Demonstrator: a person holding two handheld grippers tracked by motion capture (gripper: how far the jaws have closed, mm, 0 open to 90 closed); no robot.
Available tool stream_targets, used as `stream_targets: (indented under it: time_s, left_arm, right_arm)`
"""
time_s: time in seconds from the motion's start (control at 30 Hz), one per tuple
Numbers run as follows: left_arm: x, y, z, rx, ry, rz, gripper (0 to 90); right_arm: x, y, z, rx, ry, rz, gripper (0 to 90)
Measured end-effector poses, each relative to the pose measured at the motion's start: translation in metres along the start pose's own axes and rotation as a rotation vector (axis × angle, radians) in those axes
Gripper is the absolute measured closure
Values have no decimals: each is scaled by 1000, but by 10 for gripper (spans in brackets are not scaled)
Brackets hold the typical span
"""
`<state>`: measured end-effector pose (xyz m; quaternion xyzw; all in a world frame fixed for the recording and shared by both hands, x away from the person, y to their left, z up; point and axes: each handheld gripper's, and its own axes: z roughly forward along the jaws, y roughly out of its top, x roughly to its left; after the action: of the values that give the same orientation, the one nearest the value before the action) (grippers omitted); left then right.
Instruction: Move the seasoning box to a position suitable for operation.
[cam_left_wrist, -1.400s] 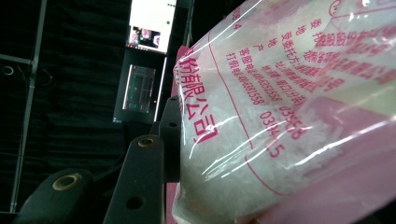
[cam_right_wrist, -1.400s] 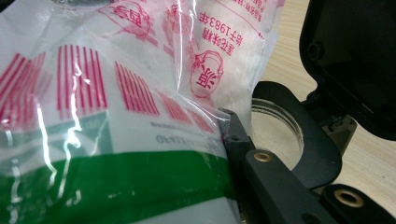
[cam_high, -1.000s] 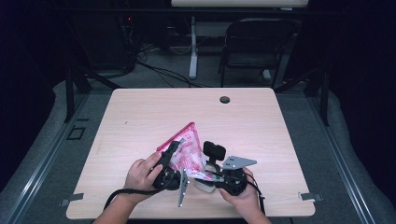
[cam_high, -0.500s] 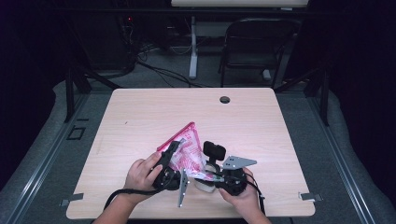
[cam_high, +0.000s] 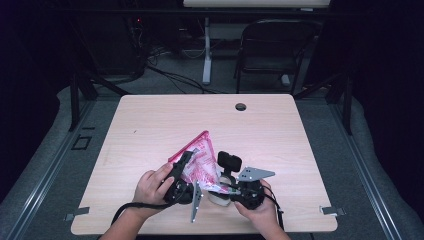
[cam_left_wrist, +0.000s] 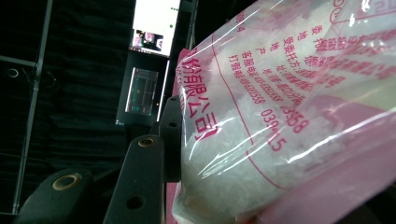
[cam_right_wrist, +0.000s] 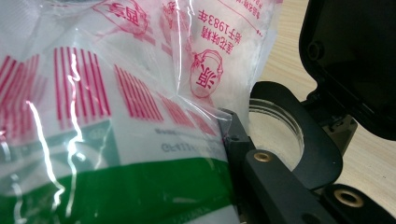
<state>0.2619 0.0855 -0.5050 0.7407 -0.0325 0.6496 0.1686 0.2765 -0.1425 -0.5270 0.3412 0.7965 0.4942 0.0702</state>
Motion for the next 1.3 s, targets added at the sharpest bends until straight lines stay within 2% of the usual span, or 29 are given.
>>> stream_targets:
  time_s: [1.3]
  left_arm:
    - [2,1,0,1,3,17,660]
  right_arm:
    - [-1,0,0,-6,-3,7,888]
